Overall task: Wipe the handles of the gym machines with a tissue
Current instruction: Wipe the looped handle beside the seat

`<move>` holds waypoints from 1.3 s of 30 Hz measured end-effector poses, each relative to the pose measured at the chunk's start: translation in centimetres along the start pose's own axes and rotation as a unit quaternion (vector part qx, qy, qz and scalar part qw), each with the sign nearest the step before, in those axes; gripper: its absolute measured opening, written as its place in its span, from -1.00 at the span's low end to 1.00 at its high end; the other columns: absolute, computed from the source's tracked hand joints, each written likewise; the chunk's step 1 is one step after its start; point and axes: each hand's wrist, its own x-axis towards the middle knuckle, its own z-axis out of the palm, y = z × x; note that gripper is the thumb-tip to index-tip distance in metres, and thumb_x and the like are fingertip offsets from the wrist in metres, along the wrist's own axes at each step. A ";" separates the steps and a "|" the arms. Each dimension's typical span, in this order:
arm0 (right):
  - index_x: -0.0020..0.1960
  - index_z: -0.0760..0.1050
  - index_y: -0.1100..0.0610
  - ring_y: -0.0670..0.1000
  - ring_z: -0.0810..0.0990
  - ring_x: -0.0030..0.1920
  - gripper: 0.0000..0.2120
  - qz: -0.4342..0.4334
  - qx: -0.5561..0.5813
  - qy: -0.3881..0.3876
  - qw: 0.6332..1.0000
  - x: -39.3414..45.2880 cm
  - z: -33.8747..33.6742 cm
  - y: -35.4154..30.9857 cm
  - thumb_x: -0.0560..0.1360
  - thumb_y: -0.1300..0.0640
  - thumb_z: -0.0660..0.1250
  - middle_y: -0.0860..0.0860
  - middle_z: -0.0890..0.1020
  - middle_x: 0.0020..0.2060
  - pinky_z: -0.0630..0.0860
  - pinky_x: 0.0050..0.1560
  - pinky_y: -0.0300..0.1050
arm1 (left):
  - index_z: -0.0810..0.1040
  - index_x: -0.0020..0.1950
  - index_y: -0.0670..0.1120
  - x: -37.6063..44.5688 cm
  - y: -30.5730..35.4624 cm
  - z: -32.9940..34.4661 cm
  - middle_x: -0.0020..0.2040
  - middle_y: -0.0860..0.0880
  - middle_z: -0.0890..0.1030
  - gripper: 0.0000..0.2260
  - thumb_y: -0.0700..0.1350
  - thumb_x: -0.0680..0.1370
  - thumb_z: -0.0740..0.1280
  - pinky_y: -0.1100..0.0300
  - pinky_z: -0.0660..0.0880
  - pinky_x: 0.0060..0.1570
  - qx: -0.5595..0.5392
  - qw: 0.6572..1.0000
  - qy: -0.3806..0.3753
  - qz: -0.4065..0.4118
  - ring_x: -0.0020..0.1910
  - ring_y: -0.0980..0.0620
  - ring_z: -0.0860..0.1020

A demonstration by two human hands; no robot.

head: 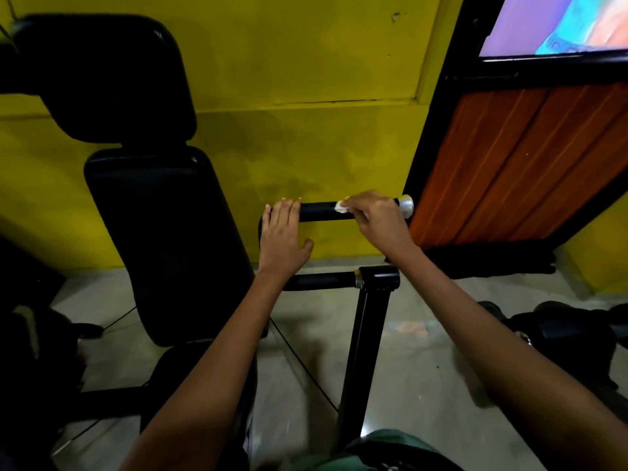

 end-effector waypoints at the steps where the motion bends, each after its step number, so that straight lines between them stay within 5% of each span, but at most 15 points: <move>1: -0.01 0.65 0.20 0.17 0.63 -0.03 -0.78 0.006 -0.001 0.003 1.000 0.0 -0.2 0.4 0.44 0.33 0.27 0.15 0.68 -0.09 0.58 -0.08 0.03 | 0.18 0.49 -0.18 0.0 -0.1 0.0 0.44 -0.13 0.29 -0.35 -0.04 0.47 0.34 0.04 -0.18 0.48 0.004 1.000 -0.003 0.002 0.48 -0.09 0.16; 6: -0.02 0.64 0.23 0.20 0.62 -0.09 -0.76 0.038 -0.016 0.005 0.999 1.8 2.0 -2.4 0.45 0.38 0.23 0.17 0.68 -0.09 0.55 -0.10 0.01 | 0.10 0.52 -0.17 0.3 -0.4 -0.1 0.51 -0.10 0.18 -0.32 -0.02 0.50 0.32 0.07 -0.24 0.47 -0.020 1.000 -0.017 -0.003 0.53 -0.05 0.05; 10: -0.03 0.64 0.22 0.18 0.64 -0.05 -0.78 -0.024 0.016 -0.019 0.999 0.6 2.2 -2.2 0.44 0.34 0.25 0.17 0.68 -0.07 0.59 -0.07 0.02 | 0.14 0.51 -0.14 -0.1 -1.2 -0.1 0.52 -0.14 0.14 -0.31 -0.06 0.46 0.36 -0.03 -0.19 0.47 -0.038 0.998 -0.003 -0.054 0.53 -0.12 0.01; 16: -0.04 0.64 0.26 0.21 0.63 -0.13 -0.76 0.014 -0.001 0.029 0.999 1.8 2.6 -2.5 0.42 0.40 0.24 0.20 0.68 -0.12 0.58 -0.12 0.06 | 0.15 0.52 -0.02 -0.5 -2.5 -0.7 0.39 -0.15 0.24 -0.33 -0.14 0.47 0.37 0.05 0.33 0.23 -0.109 0.989 -0.046 -0.093 0.32 -0.14 0.27; 21: -0.04 0.63 0.23 0.19 0.63 -0.10 -0.79 -0.032 0.006 -0.022 0.999 1.5 4.3 -4.7 0.42 0.39 0.27 0.18 0.67 -0.09 0.54 -0.15 -0.04 | 0.17 0.52 -0.01 -0.7 -2.2 -0.6 0.41 -0.15 0.23 -0.34 -0.15 0.47 0.37 0.02 0.37 0.21 -0.136 0.984 -0.040 -0.107 0.31 -0.16 0.27; 27: -0.05 0.65 0.23 0.18 0.65 -0.12 -0.79 -0.021 -0.016 0.032 0.999 1.5 3.2 -2.8 0.42 0.39 0.28 0.17 0.69 -0.11 0.57 -0.14 -0.03 | 0.14 0.53 0.02 -0.7 -2.3 -0.7 0.43 -0.14 0.22 -0.34 -0.14 0.49 0.35 0.03 0.40 0.15 -0.138 0.984 -0.045 -0.106 0.33 -0.14 0.26; 34: -0.04 0.65 0.22 0.17 0.66 -0.19 -0.78 -0.076 0.000 -0.042 0.996 2.1 4.1 -4.8 0.42 0.35 0.26 0.16 0.69 -0.13 0.58 -0.22 -0.03 | 0.01 0.53 -0.20 -1.2 -2.1 -1.0 0.46 -0.15 0.21 -0.30 -0.23 0.51 0.34 0.13 0.23 0.31 -0.239 0.961 -0.029 -0.138 0.44 -0.10 0.19; 39: 0.03 0.65 0.18 0.16 0.66 -0.14 -0.75 0.005 -0.020 -0.023 1.000 3.5 3.6 -4.3 0.47 0.35 0.26 0.15 0.69 -0.07 0.57 -0.08 -0.04 | 0.09 0.50 -0.18 -2.4 -3.1 -0.4 0.41 -0.17 0.28 -0.42 -0.20 0.56 0.29 0.14 0.36 0.15 -0.274 0.938 -0.030 -0.211 0.34 -0.12 0.36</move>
